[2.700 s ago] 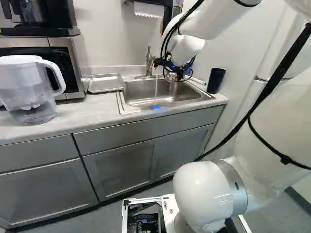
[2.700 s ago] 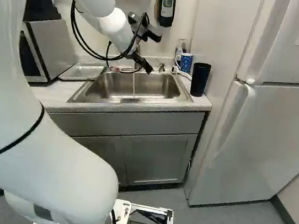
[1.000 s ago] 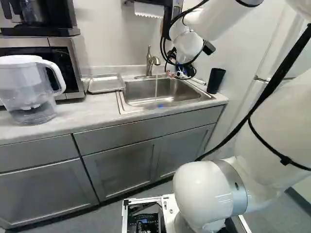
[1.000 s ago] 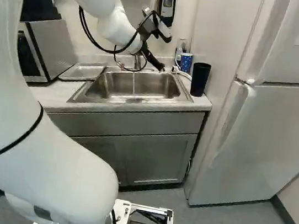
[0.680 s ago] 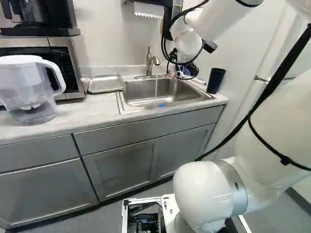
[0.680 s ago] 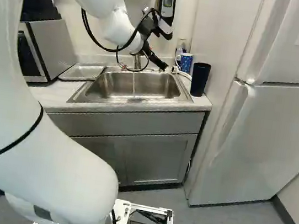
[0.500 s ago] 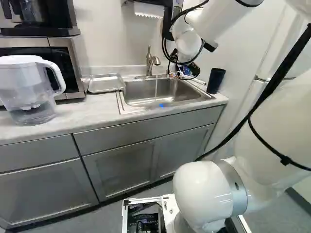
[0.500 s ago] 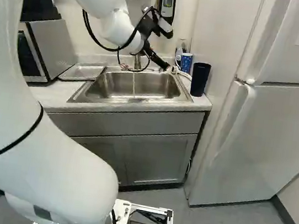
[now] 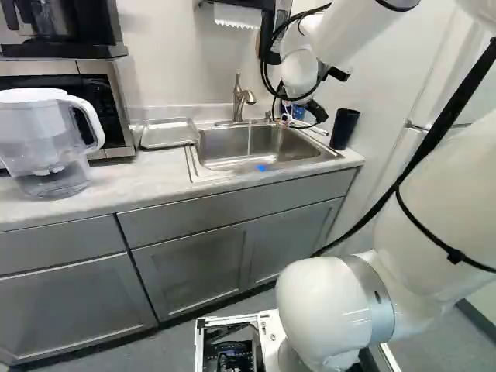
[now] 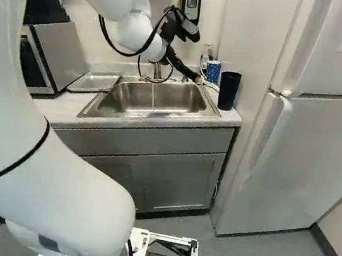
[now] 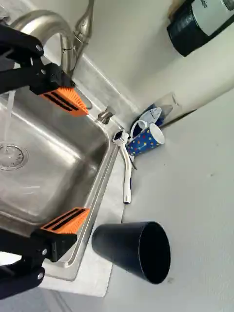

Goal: Rinse the cup and place it in the tray

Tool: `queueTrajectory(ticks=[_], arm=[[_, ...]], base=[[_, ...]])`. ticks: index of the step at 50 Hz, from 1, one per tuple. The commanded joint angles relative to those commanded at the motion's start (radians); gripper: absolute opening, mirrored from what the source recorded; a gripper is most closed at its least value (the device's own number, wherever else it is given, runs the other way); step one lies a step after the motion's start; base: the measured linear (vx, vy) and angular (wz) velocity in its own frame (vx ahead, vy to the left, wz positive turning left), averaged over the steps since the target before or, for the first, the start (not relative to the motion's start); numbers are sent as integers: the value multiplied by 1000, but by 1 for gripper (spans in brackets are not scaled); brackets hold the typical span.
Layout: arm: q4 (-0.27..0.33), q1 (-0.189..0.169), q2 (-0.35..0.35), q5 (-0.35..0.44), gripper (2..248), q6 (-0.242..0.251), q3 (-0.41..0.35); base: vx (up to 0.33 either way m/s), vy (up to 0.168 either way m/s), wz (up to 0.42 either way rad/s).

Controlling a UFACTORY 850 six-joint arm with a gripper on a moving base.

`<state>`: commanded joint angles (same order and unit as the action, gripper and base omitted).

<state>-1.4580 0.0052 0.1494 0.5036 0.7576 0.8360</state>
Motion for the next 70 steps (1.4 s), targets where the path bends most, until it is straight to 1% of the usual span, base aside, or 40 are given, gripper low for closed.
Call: queueTrajectory(ticks=[15,24,47,53,59,70], arm=[[-101,0,0,69,247,0,0],[-144,0,-10,123,247,0,-5],[-238,6,-58,332,247,0,-17],[-253,13,-74,368,247,0,-18],[-253,28,-93,403,247,0,-17],[-235,51,-128,468,247,0,-16]], base=[[0,0,0],[0,0,0],[0,0,0],[0,0,0],[0,0,0],[0,0,0]])
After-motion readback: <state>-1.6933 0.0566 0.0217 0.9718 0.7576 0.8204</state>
